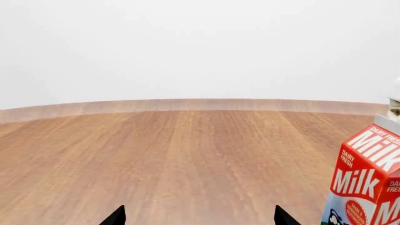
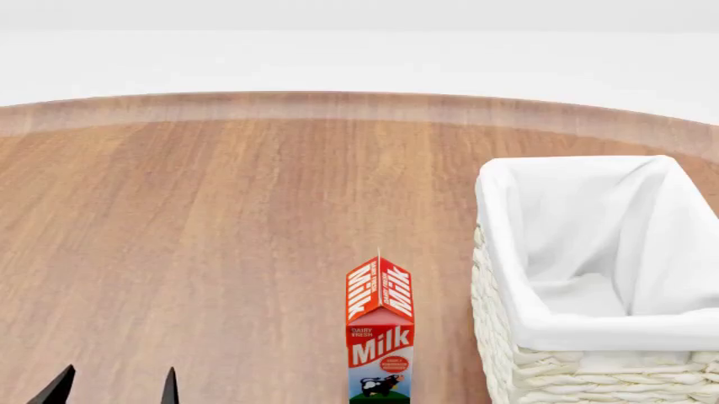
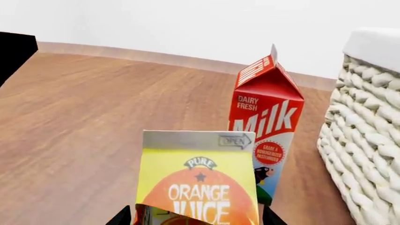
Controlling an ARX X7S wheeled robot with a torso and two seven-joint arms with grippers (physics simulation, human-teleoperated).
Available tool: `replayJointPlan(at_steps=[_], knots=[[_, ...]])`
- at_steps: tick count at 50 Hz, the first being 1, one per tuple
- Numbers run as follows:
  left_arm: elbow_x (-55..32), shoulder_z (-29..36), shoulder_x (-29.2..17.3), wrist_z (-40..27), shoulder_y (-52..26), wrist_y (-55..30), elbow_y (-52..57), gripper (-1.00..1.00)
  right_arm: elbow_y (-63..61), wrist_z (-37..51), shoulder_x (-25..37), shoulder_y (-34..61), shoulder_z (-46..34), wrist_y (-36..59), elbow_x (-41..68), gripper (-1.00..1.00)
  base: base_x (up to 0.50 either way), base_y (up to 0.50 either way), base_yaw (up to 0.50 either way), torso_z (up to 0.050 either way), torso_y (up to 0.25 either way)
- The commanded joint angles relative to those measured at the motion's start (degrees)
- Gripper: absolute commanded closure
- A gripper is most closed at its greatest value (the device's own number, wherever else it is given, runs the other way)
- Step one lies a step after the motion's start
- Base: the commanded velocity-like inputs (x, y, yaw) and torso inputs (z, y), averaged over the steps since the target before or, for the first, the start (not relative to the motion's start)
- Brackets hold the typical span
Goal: Pick up the orange juice, and put it in the basket.
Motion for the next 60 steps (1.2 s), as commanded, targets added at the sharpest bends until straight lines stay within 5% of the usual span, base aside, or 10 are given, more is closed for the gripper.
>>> replayJointPlan(at_steps=[1,2,3,39,60], knots=[[-0.11,0.20,-0.14,-0.18,-0.06,0.04,0.00,-1.00,1.24,0.17,-0.11,0.54,-0.31,-0.40,0.33,-1.00,0.00,0.00,0.00,0.000,0.000],[-0.12,0.21,-0.16,-0.19,-0.07,0.04,0.00,-1.00,1.24,0.20,-0.09,0.55,-0.34,-0.41,0.35,-1.00,0.00,0.00,0.00,0.000,0.000],[-0.12,0.21,-0.16,-0.19,-0.07,0.04,0.00,-1.00,1.47,0.23,-0.09,0.54,-0.49,-0.76,0.15,1.00,0.00,0.00,0.00,0.000,0.000],[-0.63,0.75,-0.58,-0.64,-0.26,0.39,-0.25,-1.00,-8.23,1.70,2.36,-2.00,-1.34,1.99,1.54,1.00,0.00,0.00,0.00,0.000,0.000],[-0.82,1.13,-0.82,-1.10,-0.21,0.30,0.09,-1.00,-24.11,4.52,6.45,-6.13,-1.98,7.48,0.05,1.00,0.00,0.00,0.00,0.000,0.000]])
